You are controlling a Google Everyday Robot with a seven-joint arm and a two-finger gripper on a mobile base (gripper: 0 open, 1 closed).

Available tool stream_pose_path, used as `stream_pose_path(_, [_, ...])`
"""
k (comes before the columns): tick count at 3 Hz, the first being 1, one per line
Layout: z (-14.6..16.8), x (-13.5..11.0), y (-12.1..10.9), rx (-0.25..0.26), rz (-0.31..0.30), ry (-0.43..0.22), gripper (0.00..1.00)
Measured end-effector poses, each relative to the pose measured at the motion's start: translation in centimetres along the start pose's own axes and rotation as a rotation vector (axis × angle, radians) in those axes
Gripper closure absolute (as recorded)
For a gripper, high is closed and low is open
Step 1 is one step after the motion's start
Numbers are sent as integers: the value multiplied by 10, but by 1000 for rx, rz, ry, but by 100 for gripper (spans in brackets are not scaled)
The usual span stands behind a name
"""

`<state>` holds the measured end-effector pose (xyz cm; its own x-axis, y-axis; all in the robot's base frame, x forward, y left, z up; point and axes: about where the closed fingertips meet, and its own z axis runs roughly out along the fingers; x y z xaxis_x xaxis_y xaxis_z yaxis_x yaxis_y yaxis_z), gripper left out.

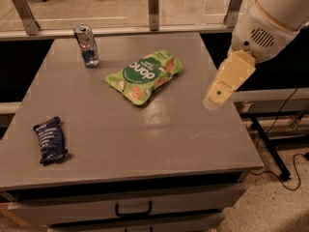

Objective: Move rxbar blueberry near green rice chip bag

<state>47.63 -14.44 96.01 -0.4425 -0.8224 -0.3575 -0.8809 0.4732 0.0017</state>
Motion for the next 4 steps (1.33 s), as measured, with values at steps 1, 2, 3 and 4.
stream_pose_path(1, [1, -5, 0, 3, 86, -6, 0])
stream_pose_path(2, [1, -5, 0, 3, 86, -6, 0])
stream_pose_path(3, [9, -11, 5, 24, 120, 7, 0])
stream_pose_path(4, [16, -16, 9, 39, 146, 19, 0])
